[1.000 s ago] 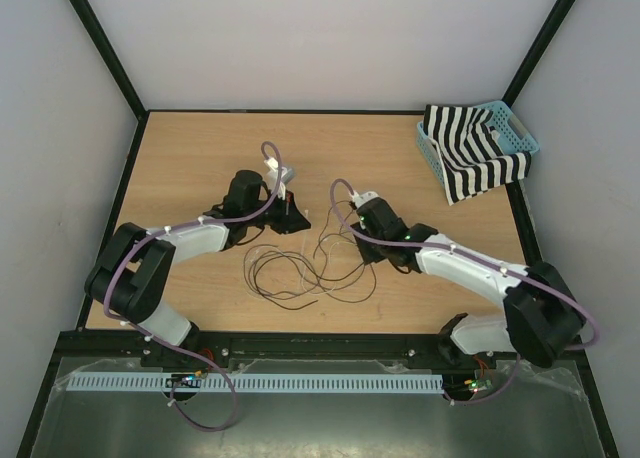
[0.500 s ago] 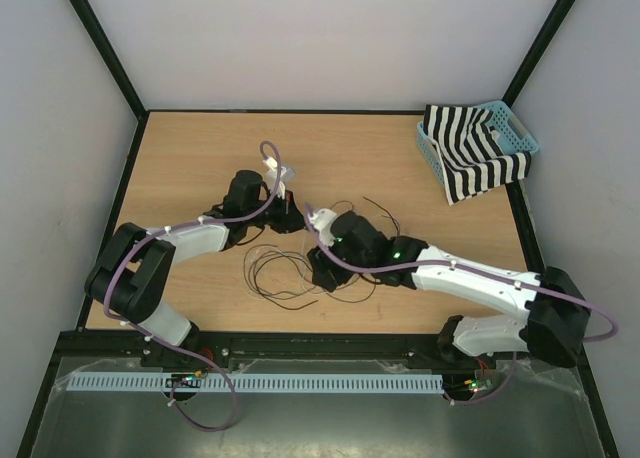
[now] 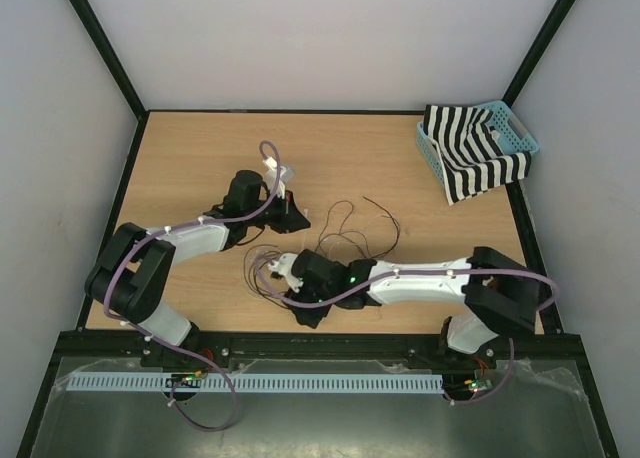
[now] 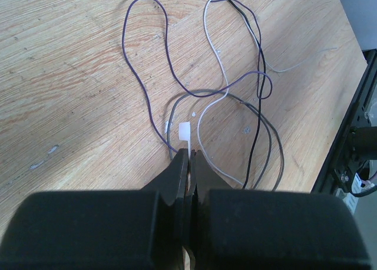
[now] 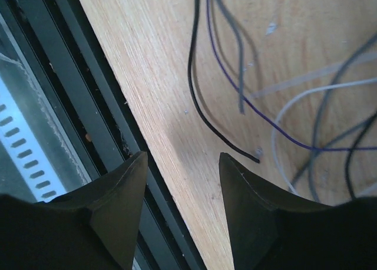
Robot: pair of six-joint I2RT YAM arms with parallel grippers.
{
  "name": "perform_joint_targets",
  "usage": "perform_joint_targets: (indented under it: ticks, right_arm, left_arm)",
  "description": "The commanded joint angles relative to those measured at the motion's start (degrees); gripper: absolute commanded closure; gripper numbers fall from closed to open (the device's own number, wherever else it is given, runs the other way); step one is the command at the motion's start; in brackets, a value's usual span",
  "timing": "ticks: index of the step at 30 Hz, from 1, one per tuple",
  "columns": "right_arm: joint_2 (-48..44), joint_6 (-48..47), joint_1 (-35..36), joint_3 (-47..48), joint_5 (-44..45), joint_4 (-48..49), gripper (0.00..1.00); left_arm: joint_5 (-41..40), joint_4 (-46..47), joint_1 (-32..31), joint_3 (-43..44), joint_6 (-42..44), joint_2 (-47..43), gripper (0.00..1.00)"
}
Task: Zip-tie the wires
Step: Tie the cable at the center of the board.
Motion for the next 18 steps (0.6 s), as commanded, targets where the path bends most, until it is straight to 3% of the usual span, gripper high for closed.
perform_joint_targets:
  ticks: [1, 18]
  right_arm:
    - [4.2, -2.5, 2.6, 2.0, 2.1, 2.7, 0.39]
    - [10.0, -6.8, 3.1, 5.1, 7.1, 3.4, 0.41]
  left_arm:
    - [0.4, 1.1, 0.1, 0.2, -0.5, -1.0, 1.00]
    - [1.2, 1.1, 0.1, 0.6, -0.9, -0.2, 1.00]
